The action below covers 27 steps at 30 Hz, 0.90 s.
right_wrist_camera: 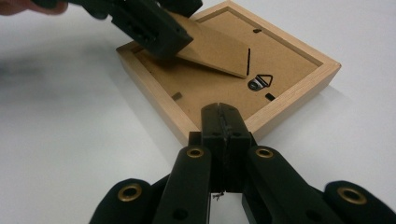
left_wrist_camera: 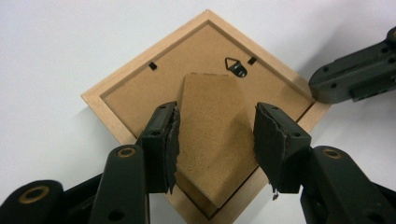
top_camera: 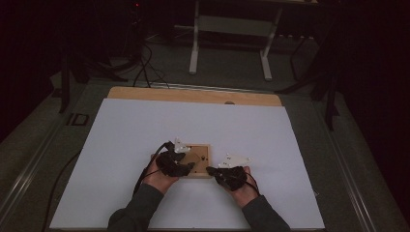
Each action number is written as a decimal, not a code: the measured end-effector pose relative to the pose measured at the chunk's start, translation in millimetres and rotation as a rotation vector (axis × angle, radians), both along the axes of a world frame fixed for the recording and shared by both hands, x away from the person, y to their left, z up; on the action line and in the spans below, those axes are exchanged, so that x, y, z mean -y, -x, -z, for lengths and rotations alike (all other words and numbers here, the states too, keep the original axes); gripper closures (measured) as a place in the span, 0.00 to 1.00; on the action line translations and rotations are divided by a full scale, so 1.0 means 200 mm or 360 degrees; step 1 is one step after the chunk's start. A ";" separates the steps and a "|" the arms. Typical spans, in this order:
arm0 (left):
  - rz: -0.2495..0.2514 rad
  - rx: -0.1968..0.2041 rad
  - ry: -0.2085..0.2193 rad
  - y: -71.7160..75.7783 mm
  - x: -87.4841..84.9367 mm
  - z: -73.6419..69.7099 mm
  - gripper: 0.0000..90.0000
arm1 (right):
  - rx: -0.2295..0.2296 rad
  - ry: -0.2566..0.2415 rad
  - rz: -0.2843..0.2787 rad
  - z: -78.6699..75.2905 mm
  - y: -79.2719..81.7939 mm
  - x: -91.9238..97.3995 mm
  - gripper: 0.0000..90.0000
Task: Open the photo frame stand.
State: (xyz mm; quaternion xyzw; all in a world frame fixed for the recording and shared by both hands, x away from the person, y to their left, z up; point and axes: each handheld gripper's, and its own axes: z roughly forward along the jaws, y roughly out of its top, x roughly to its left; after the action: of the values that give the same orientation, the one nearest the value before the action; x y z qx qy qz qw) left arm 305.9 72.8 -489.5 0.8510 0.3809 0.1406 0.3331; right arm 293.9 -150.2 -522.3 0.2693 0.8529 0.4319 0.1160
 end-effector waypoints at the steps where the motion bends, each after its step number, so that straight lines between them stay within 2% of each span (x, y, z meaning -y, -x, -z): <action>1: -0.0001 0.0003 0.0001 0.00 0.00 -0.01 0.58 | 0.0000 0.0001 -0.0001 0.00 0.00 0.00 1.00; 11: -0.0007 0.0032 0.0026 -0.02 0.03 -0.06 0.58 | -0.0003 0.0001 -0.0006 0.00 0.00 0.00 1.00; 12: -0.0030 0.0050 0.0004 -0.02 0.03 -0.07 0.58 | -0.0003 0.0001 -0.0006 0.00 0.00 0.00 1.00; 13: -0.0072 0.0089 -0.0011 -0.03 0.01 -0.07 0.83 | -0.0004 0.0003 -0.0006 0.00 0.00 0.00 1.00; 14: -0.0055 -0.0008 0.0187 -0.05 -0.03 -0.08 0.93 | -0.0007 0.0003 -0.0006 0.00 0.00 0.00 1.00; 15: -0.0054 0.0026 0.0135 -0.05 -0.02 -0.08 0.92 | -0.0016 -0.0008 -0.0005 0.00 0.00 0.00 1.00; 16: -0.0011 0.0085 -0.0041 -0.04 0.02 -0.06 0.88 | -0.0016 -0.0006 -0.0001 0.00 0.00 0.00 1.00; 17: 0.0024 0.0074 -0.0064 -0.03 0.03 -0.05 0.82 | -0.0014 -0.0004 -0.0001 0.00 0.00 0.00 1.00; 18: 0.0045 0.0070 -0.0068 -0.02 0.04 -0.03 0.79 | -0.0015 -0.0004 -0.0001 0.00 0.00 0.00 1.00; 22: -0.0020 0.0093 -0.0013 -0.02 0.04 0.01 0.66 | -0.0022 -0.0013 0.0000 0.00 0.00 0.01 1.00; 27: -0.0047 0.0132 0.0049 0.02 0.00 -0.01 0.52 | -0.0022 -0.0018 -0.0001 0.00 0.00 0.01 1.00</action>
State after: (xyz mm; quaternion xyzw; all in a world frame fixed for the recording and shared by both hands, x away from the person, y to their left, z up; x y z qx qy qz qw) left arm 302.0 72.4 -487.8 0.8335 0.3815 0.1747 0.3595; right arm 294.7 -151.7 -522.7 0.2727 0.8513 0.4348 0.1085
